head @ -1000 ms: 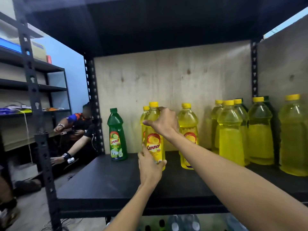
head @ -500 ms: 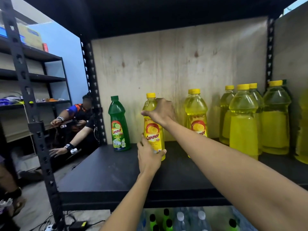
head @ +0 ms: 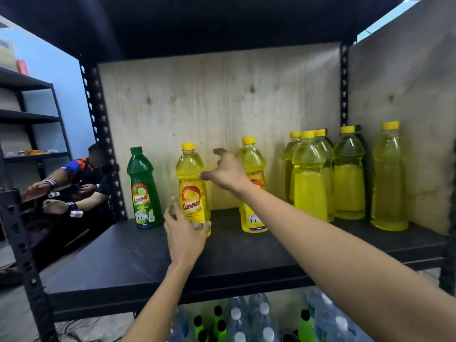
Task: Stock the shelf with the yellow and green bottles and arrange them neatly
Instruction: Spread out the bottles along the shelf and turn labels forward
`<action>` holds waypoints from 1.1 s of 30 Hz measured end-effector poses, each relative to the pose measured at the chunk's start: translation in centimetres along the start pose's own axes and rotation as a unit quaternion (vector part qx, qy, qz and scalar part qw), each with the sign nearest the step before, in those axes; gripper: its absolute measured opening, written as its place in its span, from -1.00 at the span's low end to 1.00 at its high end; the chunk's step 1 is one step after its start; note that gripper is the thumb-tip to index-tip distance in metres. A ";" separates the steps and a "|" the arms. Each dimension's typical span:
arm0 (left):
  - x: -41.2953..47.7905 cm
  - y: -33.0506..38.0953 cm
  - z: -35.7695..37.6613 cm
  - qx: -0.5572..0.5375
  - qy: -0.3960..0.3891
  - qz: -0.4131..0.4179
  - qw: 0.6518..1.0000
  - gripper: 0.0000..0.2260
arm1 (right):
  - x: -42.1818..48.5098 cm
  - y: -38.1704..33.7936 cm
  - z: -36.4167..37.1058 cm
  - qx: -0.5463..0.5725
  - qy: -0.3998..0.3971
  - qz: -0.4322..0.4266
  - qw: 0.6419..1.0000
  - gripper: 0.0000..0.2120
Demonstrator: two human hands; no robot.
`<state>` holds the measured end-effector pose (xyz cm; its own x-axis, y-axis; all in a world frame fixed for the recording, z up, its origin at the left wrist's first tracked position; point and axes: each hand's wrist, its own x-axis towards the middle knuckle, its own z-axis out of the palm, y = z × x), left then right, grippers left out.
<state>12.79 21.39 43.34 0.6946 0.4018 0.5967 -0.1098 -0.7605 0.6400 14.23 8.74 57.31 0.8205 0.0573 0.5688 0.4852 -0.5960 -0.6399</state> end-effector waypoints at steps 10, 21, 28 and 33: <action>-8.2 14.3 4.7 -0.209 -0.109 0.163 0.958 -0.62 | -4.0 8.7 -14.8 -0.057 0.177 0.028 0.982 -0.60; -10.6 21.3 13.3 -0.111 -0.140 -0.052 0.983 -0.12 | -0.2 13.3 -17.6 -0.088 0.082 0.105 0.987 -0.17; -10.3 21.7 14.3 -0.105 -0.189 -0.074 0.974 -0.11 | 1.0 14.3 -16.9 -0.092 0.083 0.122 0.985 -0.12; -10.8 22.4 14.1 -0.091 -0.186 -0.066 0.976 -0.17 | 0.2 13.8 -17.0 -0.104 0.107 0.108 0.983 -0.16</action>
<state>12.84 -7.12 44.40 0.9175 0.2513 0.3082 -0.1032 -0.5981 0.7948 15.96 -13.13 57.37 0.8044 -0.2460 0.5407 0.2158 -0.7270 -0.6518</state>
